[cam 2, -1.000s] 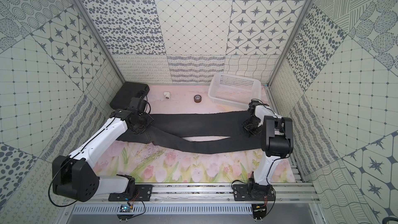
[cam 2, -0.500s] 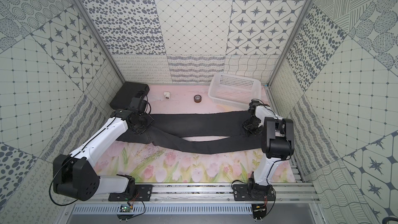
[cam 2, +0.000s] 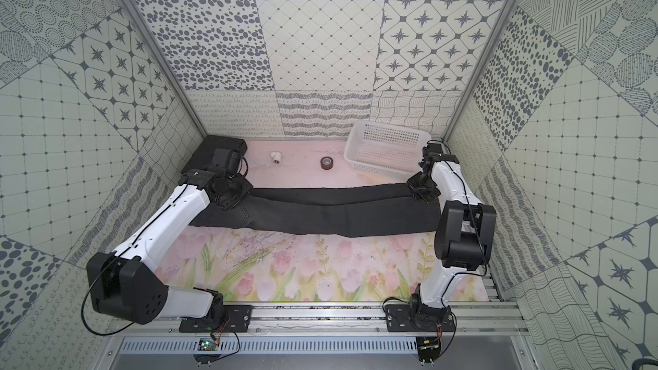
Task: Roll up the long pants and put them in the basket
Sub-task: Fold the long pant at the center of the board.
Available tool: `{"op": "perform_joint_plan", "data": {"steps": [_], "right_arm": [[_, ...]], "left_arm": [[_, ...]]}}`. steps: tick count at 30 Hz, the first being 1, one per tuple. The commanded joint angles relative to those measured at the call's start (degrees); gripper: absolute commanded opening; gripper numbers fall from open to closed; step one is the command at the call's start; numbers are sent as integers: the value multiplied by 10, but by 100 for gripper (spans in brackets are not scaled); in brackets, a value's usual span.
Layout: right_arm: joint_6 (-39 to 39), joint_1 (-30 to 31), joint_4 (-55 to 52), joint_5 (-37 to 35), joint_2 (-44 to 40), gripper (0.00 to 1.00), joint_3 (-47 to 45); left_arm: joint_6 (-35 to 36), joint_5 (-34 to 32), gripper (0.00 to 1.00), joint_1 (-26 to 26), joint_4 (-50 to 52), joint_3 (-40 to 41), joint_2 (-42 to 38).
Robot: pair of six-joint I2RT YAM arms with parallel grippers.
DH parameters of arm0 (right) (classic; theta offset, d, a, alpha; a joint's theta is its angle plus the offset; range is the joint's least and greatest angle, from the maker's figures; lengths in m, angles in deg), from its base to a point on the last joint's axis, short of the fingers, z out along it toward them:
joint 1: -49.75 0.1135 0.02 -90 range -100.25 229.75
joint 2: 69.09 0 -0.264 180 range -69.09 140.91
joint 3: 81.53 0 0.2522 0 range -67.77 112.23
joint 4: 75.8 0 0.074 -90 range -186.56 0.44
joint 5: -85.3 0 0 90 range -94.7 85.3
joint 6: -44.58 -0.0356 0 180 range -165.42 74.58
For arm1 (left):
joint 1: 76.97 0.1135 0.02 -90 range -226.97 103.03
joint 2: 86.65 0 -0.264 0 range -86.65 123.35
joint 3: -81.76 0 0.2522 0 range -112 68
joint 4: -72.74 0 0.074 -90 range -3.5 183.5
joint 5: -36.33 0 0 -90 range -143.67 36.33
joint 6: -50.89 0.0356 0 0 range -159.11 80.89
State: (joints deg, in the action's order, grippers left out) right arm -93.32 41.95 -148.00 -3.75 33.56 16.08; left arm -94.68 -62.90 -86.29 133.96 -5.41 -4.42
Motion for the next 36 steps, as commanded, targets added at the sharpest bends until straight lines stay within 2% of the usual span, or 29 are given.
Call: {"op": "perform_joint_plan", "data": {"steps": [1, 8, 18, 19, 21, 22, 24, 26, 30, 33, 36], "right_arm": [[-9, -8, 36, -7, 48, 0, 45], [-26, -8, 101, 12, 130, 0, 80], [-60, -9, 265, 20, 146, 0, 16], [-61, -10, 271, 26, 147, 1, 13], [-59, -9, 289, 33, 139, 21, 0], [-57, -8, 297, 34, 130, 27, -8], [-43, -8, 303, 33, 104, 39, -17], [-25, -6, 298, 39, 79, 45, -15], [21, 16, 235, 57, 28, 60, 7], [52, 44, 208, 75, -2, 63, 0], [79, 92, 193, 99, -9, 64, -11]], "left_arm": [[46, -14, 0, 3, -13, -48, 47], [64, 26, 0, 4, -34, -108, 145], [98, 58, 0, 4, -42, -160, 246], [99, 58, 0, 4, -42, -161, 253], [102, 46, 0, 4, -39, -161, 263], [105, 38, 0, 4, -39, -161, 267], [119, 13, 19, 5, -29, -168, 274], [135, -7, 28, 7, -13, -181, 281], [150, -23, 54, 22, 33, -194, 263], [155, -15, 57, 47, 63, -165, 223], [140, 10, 59, 103, 55, -85, 148]]}}
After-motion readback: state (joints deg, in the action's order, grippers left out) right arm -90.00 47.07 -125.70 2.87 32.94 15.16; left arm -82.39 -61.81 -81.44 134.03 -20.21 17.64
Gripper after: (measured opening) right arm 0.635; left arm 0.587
